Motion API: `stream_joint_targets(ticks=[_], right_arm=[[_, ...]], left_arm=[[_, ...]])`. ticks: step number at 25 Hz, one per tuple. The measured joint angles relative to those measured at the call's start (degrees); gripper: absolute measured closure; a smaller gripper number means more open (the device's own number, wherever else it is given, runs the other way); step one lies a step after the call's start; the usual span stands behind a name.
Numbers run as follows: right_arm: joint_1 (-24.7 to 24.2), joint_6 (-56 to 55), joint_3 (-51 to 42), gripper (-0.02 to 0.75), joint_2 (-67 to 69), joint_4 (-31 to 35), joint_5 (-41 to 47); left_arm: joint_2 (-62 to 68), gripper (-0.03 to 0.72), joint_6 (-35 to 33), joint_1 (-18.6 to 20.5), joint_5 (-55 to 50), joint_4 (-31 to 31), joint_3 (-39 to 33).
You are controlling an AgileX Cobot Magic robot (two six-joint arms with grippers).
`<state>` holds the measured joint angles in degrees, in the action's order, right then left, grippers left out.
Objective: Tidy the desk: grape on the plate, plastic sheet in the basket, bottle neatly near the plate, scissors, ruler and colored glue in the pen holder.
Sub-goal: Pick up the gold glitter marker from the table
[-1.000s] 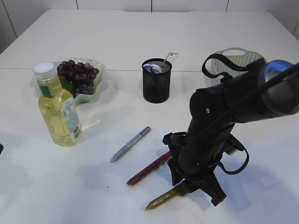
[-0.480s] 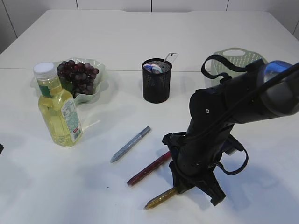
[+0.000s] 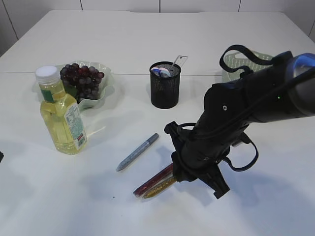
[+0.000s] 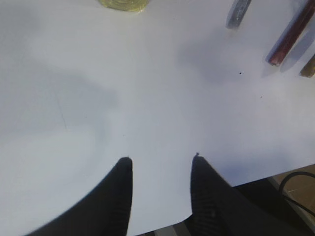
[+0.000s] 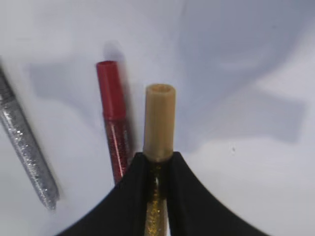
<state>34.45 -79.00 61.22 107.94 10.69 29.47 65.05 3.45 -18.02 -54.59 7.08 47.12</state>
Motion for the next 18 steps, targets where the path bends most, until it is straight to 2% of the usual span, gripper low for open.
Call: stream_joint_targets(ticks=[4,10,18], right_arm=[[-1.24,3.83,0.00,0.637,-0.78,0.23,-1.19],[-6.86,13.38,0.00,0.637,-3.02,3.46,-4.04],[-15.96,45.33,0.00,0.637,-3.82,21.76,-4.16]], left_arm=[[0.00,0.399,0.00,0.00,0.00,0.00,0.00],[0.00,0.399,0.00,0.00,-0.43,0.00,0.00],[0.00,0.399,0.00,0.00,-0.55,0.00,0.00]])
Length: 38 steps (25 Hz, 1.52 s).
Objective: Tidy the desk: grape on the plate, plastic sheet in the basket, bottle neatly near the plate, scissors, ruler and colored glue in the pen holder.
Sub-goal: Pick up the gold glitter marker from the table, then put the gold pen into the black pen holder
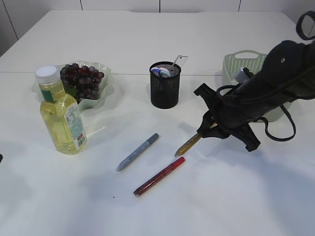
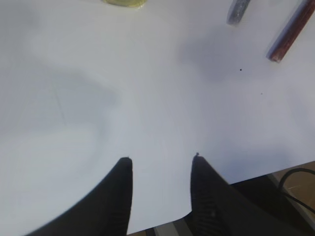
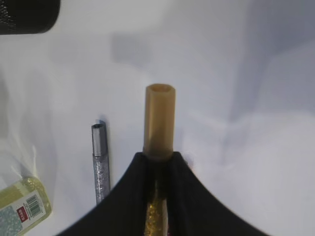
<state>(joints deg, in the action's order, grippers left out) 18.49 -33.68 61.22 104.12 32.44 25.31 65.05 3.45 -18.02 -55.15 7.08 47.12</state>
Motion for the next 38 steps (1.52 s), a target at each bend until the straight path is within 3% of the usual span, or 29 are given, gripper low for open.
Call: stream_joint_targets(ticks=[8,13,19,30,38], right_arm=[[-3.77,31.46,1.55,0.637,0.00,13.64,-0.22],[-3.99,49.89,5.68,0.637,0.00,17.26,-1.28],[-4.07,64.64,12.50,0.637,0.00,18.82,-5.60],[-4.07,78.54,29.23,0.637,9.10,19.05,-10.04],[-4.07,80.20,40.98,0.637,17.09,20.71,-10.17]], left_arm=[[0.00,0.399,0.00,0.00,-0.13,0.00,0.00],[0.00,0.399,0.00,0.00,-0.13,0.13,0.00],[0.00,0.399,0.00,0.00,-0.13,0.30,0.00],[0.00,0.399,0.00,0.00,-0.13,0.39,0.00],[0.00,0.399,0.00,0.00,-0.13,0.39,0.00]])
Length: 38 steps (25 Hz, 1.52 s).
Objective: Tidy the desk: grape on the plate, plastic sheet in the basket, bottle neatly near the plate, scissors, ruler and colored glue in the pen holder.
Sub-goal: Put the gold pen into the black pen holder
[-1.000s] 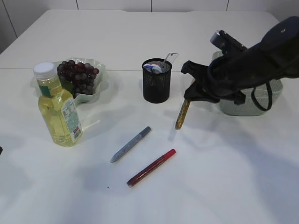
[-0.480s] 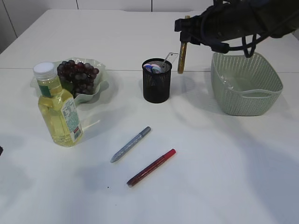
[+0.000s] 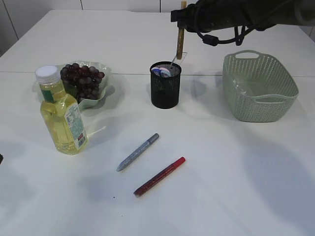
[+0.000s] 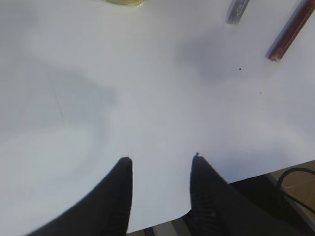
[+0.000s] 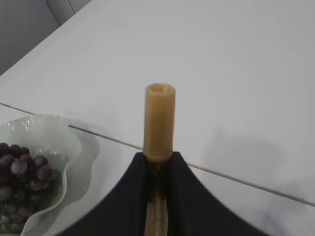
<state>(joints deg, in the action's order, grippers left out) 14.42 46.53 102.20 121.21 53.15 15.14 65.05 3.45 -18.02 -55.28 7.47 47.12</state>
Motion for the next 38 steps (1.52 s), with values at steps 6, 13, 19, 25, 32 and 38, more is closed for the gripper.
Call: stream_joint_targets(ticks=[6,13,19,25,32,38], right_arm=[[0.00,1.74,4.10,0.637,2.25,3.88,-0.14],[0.00,16.51,7.44,0.638,2.25,17.14,2.64],[0.00,30.93,7.83,0.638,5.19,26.30,4.74],[0.00,40.51,7.83,0.638,9.04,28.33,6.98],[0.00,43.18,7.83,0.634,11.23,29.91,7.19],[0.00,43.43,7.83,0.562,11.47,30.14,9.12]], left_arm=[[0.00,0.399,0.00,0.00,0.00,0.00,0.00],[0.00,0.399,0.00,0.00,-0.02,0.00,0.00],[0.00,0.399,0.00,0.00,-0.02,0.00,0.00],[0.00,0.399,0.00,0.00,-0.27,-0.10,0.00],[0.00,0.399,0.00,0.00,-0.40,-0.10,0.00],[0.00,0.399,0.00,0.00,-0.40,-0.10,0.00]])
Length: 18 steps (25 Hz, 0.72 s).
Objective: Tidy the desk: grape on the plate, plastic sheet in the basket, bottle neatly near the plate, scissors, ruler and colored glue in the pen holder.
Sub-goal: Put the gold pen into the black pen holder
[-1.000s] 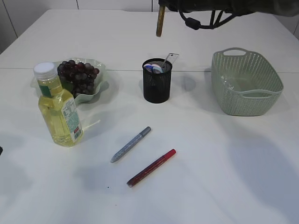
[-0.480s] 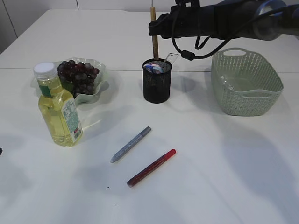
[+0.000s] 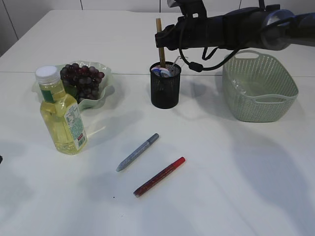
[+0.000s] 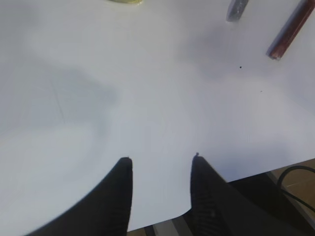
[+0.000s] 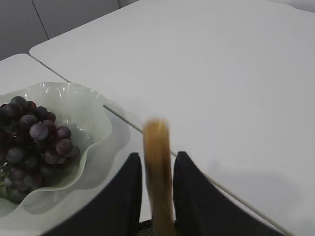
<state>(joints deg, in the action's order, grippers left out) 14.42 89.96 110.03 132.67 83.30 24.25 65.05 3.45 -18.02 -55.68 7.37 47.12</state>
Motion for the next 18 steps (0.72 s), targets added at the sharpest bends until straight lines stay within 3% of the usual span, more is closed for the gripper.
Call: stream_joint_targets(ticks=[5,12,16,18], right_arm=[[0.00,0.02,0.00,0.491,0.00,0.00,1.02],[0.00,-0.52,0.00,0.479,-0.13,0.66,0.52],[0.00,-5.94,0.00,0.479,-2.07,-0.22,0.15],[0.00,-11.08,0.00,0.479,-3.95,-4.14,0.15]], left_arm=[[0.00,0.399,0.00,0.00,0.00,0.00,0.00],[0.00,0.399,0.00,0.00,0.00,0.00,0.00],[0.00,0.399,0.00,0.00,0.00,0.00,0.00],[0.00,0.399,0.00,0.00,0.00,0.00,0.00]])
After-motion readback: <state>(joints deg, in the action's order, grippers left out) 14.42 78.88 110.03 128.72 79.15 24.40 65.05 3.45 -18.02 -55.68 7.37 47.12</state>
